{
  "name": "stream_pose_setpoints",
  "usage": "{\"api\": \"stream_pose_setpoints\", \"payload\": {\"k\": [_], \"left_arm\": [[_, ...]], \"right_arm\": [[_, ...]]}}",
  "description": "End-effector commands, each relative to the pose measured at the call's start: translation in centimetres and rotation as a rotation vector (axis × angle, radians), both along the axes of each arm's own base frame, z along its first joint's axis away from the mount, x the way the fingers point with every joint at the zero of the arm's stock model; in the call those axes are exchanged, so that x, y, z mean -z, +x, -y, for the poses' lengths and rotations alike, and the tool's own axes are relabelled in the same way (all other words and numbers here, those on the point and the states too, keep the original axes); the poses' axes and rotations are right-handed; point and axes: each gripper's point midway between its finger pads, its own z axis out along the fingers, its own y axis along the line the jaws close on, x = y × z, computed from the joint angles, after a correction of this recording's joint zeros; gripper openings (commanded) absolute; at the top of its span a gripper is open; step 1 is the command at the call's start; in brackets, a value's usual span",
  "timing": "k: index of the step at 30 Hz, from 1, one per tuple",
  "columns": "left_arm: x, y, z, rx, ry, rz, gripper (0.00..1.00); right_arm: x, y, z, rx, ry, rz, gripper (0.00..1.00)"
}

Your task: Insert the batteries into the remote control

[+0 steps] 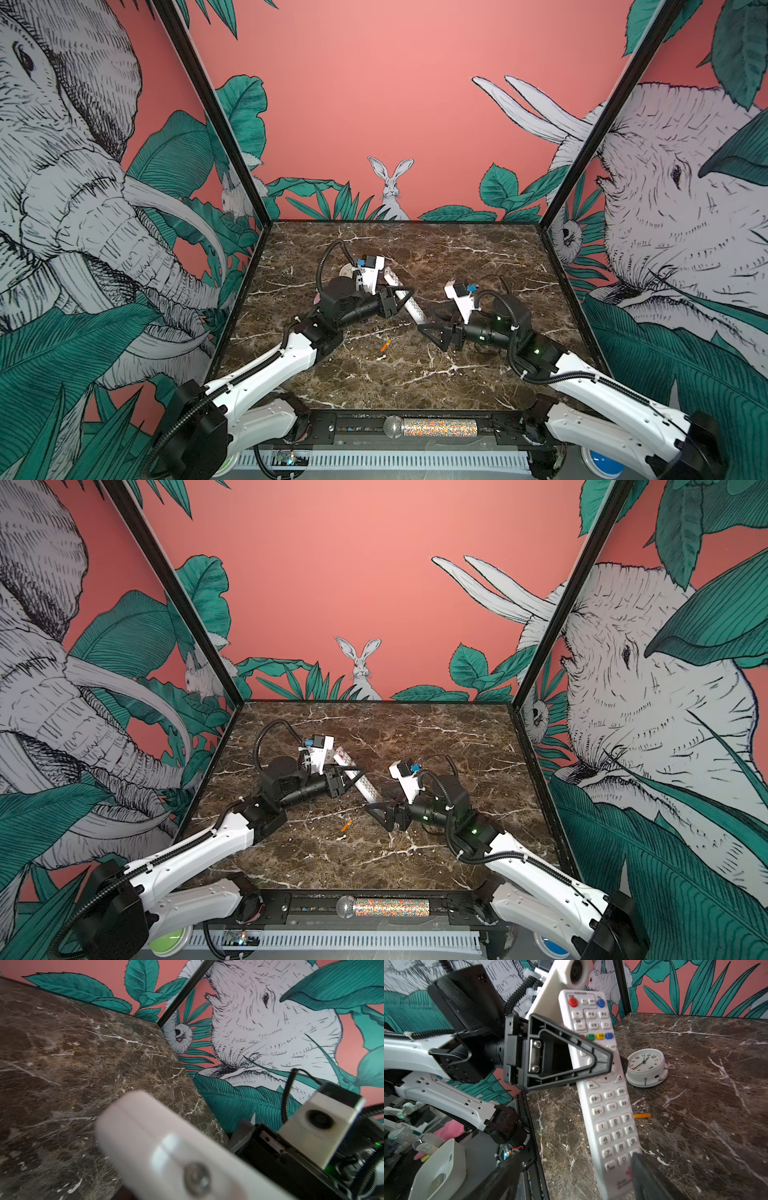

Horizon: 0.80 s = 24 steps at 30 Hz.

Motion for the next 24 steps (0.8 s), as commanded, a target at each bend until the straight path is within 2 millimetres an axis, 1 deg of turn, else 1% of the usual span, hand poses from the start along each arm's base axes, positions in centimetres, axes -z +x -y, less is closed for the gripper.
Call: {"api": "stream_pose_setpoints", "payload": {"k": [1,5,8,10,13,16,20,24], "left_arm": [[-1.2,1.3,-0.8,-0.089,-0.010,-0.021,0.00],[-0.6,1.6,-1.1,-0.120,-0.010,-0.068,0.00],[0.0,1.8,-1.2,-0.139,-0.012,-0.103,0.00],[0.6,1.9,-1.4,-0.155,-0.003,-0.127,0.00],[1.0,2.0,-1.5,-0.167,-0.003,-0.141,0.00],[1.0,2.1,-1.5,-0.172,-0.001,-0.155,0.00],[1.5,2.4,-2.1,-0.213,0.009,-0.184,0.00],[2.1,2.6,-2.5,-0.251,0.004,-0.214,0.00]], "right_arm": [[0.6,0.4,0.0,0.035,-0.100,0.061,0.88],[1.5,0.6,-0.4,0.069,-0.213,0.112,0.88],[1.8,1.3,-0.4,0.137,-0.305,0.182,0.88],[1.9,1.4,-0.9,0.150,-0.353,0.213,0.88],[2.1,1.5,-1.6,0.163,-0.390,0.242,0.87],[2.4,1.8,-1.7,0.196,-0.435,0.275,0.87],[2.6,1.9,-2.0,0.231,-0.491,0.321,0.87],[3.6,2.7,-2.3,0.278,-0.565,0.354,0.87]]}}
